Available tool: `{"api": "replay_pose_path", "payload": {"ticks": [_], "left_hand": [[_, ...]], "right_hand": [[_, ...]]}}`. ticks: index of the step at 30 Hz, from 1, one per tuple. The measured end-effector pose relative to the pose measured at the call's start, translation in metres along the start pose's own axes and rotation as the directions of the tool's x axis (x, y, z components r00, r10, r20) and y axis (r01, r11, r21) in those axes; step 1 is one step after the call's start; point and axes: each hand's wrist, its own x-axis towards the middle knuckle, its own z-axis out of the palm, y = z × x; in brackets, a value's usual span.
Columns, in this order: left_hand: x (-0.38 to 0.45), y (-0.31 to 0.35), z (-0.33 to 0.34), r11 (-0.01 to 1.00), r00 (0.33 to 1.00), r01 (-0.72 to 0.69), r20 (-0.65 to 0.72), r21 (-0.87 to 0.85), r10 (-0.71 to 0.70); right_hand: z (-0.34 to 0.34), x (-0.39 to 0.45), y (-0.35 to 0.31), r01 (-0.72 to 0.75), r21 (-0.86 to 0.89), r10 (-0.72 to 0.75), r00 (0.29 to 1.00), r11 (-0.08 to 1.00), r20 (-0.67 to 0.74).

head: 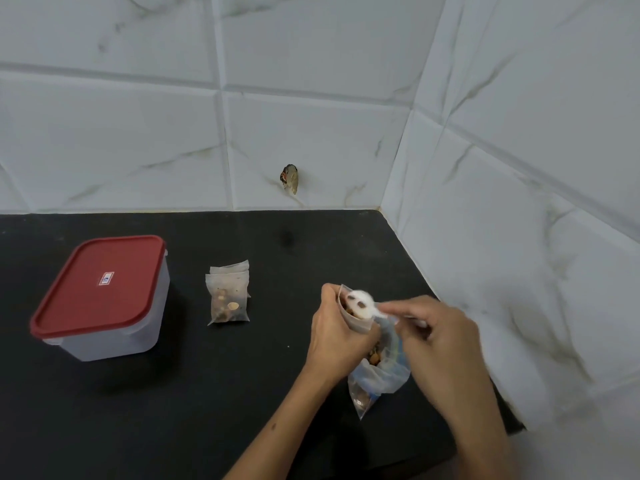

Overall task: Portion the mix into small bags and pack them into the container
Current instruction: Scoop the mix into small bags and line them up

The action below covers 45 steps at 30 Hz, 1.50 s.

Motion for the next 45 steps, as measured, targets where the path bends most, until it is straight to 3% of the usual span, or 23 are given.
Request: {"api": "replay_pose_path", "payload": {"ticks": [2,5,8,11,15,19,22,24,26,28,30,32,34,37,41,45], "left_hand": [[0.002,0.001,-0.005,1.000,1.000,-0.013,0.013,-0.023,0.013],[0.005,0.002,-0.015,0.999,0.999,-0.040,0.021,-0.033,0.041],[0.009,0.001,-0.024,0.998,0.999,-0.041,0.032,-0.040,0.042],[0.013,0.000,-0.035,1.000,0.999,-0.008,0.051,-0.011,0.008],[0.015,-0.006,-0.050,0.999,0.996,0.035,0.080,0.015,-0.036],[0.015,-0.014,-0.064,0.997,0.994,0.068,0.083,-0.020,-0.066],[0.015,-0.012,-0.080,0.991,0.987,0.108,0.125,-0.085,-0.097],[0.018,-0.010,-0.092,0.968,0.977,0.182,0.145,-0.175,-0.157],[0.024,-0.008,-0.104,0.928,0.961,0.262,0.165,-0.266,-0.224],[0.026,-0.002,-0.115,0.881,0.950,0.310,0.142,-0.357,-0.277],[0.030,-0.001,-0.124,0.830,0.934,0.331,0.029,-0.449,-0.357],[0.036,-0.005,-0.133,0.799,0.897,0.401,0.015,-0.448,-0.441],[0.041,-0.010,-0.142,0.778,0.864,0.462,0.019,-0.426,-0.503],[0.046,-0.012,-0.159,0.787,0.859,0.469,-0.002,-0.401,-0.513],[0.046,-0.012,-0.178,0.809,0.878,0.432,-0.019,-0.398,-0.478],[0.045,-0.018,-0.192,0.876,0.944,0.285,-0.047,-0.388,-0.328]], "right_hand": [[0.007,0.001,-0.005,-0.008,-0.070,0.019,0.988,0.997,0.151],[0.011,0.001,-0.014,0.119,-0.067,-0.120,0.993,0.991,-0.014],[0.018,0.002,-0.024,0.121,-0.069,-0.125,0.991,0.990,-0.055],[0.018,0.002,-0.032,-0.040,0.080,0.051,0.988,0.996,-0.147],[0.022,0.008,-0.012,-0.300,0.324,0.408,0.845,0.897,-0.346],[0.059,0.009,0.029,-0.617,0.149,0.634,0.746,0.773,-0.202],[0.079,0.005,0.044,-0.699,0.057,0.701,0.707,0.713,-0.091],[0.087,0.004,0.046,-0.729,-0.077,0.722,0.684,0.680,-0.103],[0.090,0.008,0.034,-0.720,-0.233,0.692,0.693,0.653,-0.203],[0.091,0.015,0.010,-0.600,-0.130,0.562,0.792,0.789,-0.241],[0.091,0.022,-0.025,-0.438,0.154,0.454,0.886,0.885,-0.088],[0.098,0.033,-0.057,-0.341,0.334,0.300,0.939,0.879,0.169],[0.110,0.045,-0.072,-0.224,0.269,0.142,0.946,0.937,0.292],[0.123,0.067,-0.083,-0.104,0.223,0.029,0.948,0.969,0.316],[0.132,0.085,-0.087,-0.118,0.371,-0.021,0.937,0.921,0.349],[0.144,0.082,-0.081,-0.155,0.568,0.012,0.969,0.808,0.247]]}}
